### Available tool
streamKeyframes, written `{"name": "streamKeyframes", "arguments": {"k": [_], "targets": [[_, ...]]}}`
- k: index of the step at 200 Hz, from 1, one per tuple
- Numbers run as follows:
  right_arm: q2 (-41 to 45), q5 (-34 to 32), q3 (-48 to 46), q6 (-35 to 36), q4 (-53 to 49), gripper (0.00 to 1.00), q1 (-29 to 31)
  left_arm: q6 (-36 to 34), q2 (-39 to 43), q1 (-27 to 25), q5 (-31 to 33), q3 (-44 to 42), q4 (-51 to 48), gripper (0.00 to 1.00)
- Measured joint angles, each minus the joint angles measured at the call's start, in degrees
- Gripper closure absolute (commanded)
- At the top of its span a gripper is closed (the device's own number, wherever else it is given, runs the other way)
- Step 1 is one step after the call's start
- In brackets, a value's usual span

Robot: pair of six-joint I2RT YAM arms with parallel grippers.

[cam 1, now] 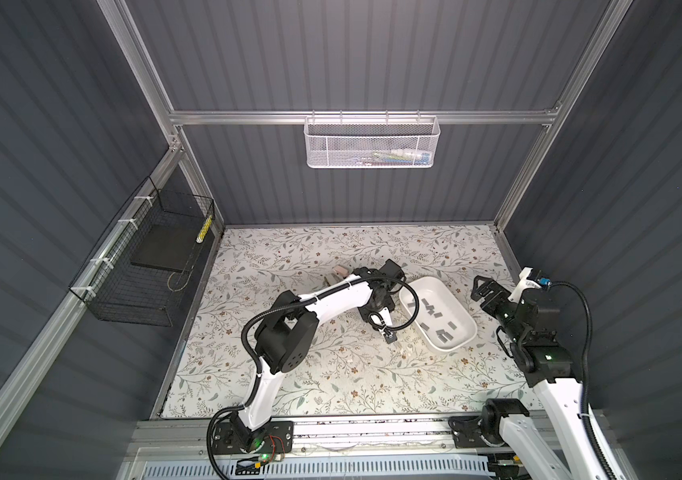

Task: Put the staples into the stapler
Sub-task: 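Move the left gripper over the black stapler and grasp it, then lift the black stapler with the left gripper toward the table center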

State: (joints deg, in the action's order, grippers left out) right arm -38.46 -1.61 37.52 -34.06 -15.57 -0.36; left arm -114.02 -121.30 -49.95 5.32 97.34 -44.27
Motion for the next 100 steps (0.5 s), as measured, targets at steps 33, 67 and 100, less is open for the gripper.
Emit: {"name": "streamKeyframes", "arguments": {"k": [33, 67, 100], "targets": [[-0.02, -0.09, 0.00, 0.00, -0.02, 0.01, 0.00, -0.48, -1.81, -0.26, 1.20, 2.36, -1.40, 0.70], [-0.02, -0.11, 0.00, 0.00, -0.39, 0.01, 0.00, 0.44, -2.27, -0.26, 1.81, 3.89, -3.32, 0.99], [-0.15, -0.33, 0.00, -0.02, -0.42, 0.01, 0.00, 4.46, -1.38, -0.28, 0.87, 2.78, -2.12, 1.00]]}}
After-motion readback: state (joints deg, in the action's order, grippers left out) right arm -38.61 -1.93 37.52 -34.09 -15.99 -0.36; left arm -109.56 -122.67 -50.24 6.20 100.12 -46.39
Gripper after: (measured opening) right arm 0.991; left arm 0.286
